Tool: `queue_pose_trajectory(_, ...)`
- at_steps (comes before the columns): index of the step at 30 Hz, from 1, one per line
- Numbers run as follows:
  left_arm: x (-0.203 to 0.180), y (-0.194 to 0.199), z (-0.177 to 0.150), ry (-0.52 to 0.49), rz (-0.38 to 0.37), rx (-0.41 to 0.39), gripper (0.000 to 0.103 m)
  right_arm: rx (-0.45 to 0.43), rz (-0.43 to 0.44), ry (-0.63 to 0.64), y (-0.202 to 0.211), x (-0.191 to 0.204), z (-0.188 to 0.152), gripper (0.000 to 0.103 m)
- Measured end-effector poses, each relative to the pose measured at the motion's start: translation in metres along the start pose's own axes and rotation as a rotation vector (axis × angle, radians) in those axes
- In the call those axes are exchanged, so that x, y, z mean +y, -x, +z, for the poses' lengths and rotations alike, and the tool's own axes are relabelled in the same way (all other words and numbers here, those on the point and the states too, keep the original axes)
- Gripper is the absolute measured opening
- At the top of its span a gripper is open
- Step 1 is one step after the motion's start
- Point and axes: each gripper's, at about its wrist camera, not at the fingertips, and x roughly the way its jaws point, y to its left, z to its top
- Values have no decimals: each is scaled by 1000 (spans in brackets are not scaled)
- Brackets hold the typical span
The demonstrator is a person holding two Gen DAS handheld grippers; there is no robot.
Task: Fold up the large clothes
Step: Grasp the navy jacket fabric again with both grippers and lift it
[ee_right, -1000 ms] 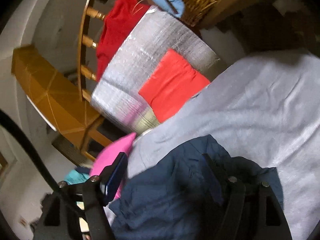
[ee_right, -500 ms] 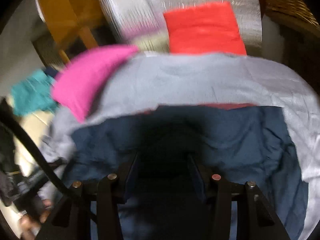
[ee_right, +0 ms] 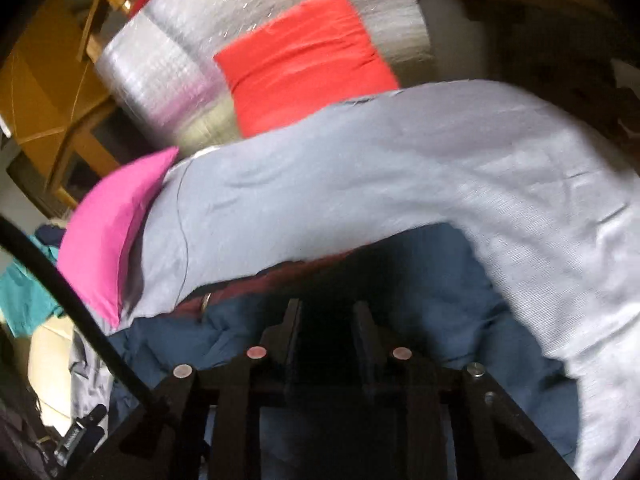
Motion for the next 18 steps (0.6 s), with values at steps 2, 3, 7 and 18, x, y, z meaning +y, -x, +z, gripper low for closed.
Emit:
queue_pose_trajectory(2,-1,-5,-1,-3,22,17,93,37,-16,10,-4,-12,2,29)
queue_pose_trajectory(3,-2,-8,-1,-11,30,29,93,50,-48,7,-10,-18,1,28)
queue_pose_trajectory(7,-9,-23,-7,-62,14,94,93,115,-59,-119,-43,-62,-7,27)
queue_pose_trajectory(18,2,-15,29,-56,-169,68,93,-57,160,-329,39,-124,-15,84)
